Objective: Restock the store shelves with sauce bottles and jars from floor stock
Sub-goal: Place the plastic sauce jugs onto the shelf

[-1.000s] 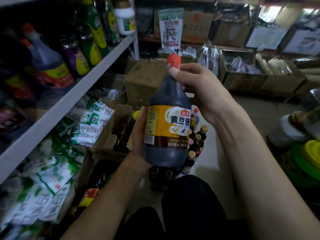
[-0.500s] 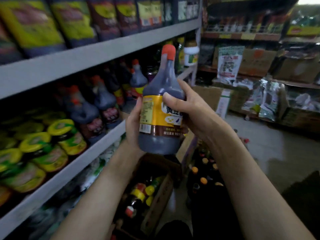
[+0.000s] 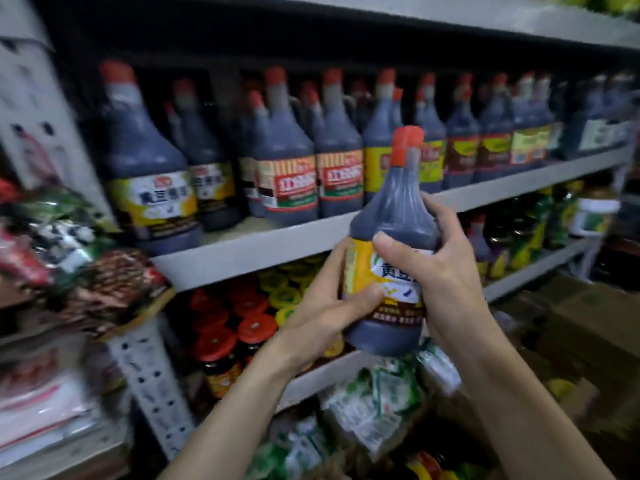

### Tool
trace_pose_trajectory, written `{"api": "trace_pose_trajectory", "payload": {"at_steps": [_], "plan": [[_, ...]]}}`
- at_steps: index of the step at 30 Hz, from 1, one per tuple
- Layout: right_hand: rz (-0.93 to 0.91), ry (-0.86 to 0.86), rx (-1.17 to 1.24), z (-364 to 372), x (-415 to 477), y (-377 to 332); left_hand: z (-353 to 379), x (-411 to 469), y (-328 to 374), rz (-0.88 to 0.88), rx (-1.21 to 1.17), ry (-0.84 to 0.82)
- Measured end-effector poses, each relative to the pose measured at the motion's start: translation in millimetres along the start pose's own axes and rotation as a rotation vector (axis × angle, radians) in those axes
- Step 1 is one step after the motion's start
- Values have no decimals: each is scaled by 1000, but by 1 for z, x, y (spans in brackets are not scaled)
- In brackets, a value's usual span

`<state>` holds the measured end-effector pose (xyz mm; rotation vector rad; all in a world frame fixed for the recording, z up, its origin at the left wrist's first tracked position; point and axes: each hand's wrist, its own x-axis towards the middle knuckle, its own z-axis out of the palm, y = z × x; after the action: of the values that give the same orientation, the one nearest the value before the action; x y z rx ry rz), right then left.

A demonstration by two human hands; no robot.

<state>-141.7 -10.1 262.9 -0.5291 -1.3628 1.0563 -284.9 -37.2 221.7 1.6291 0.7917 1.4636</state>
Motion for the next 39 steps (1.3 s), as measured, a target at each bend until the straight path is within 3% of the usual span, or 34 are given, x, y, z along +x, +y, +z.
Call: {"api": "trace_pose_trajectory", "payload": {"at_steps": [7, 11, 16, 20, 23, 31, 39], "plan": [[-2, -384, -259, 67, 25, -6, -59, -12, 42, 259, 284, 327], [-101, -244, -385, 104, 40, -12, -77, -11, 62, 316, 391, 397], [-199, -15, -452, 145, 53, -15, -91, -1, 81, 301, 801, 679], [-257, 8, -610, 170, 62, -9, -92, -10, 77, 300, 972, 853], [-293, -9, -711, 181, 71, -4, -100, -23, 77, 369, 951, 964], [-227, -43, -832, 194, 91, 1, -109, -28, 97, 406, 823, 952], [-195, -137, -862, 194, 91, 4, -117, -22, 104, 365, 867, 936]]}}
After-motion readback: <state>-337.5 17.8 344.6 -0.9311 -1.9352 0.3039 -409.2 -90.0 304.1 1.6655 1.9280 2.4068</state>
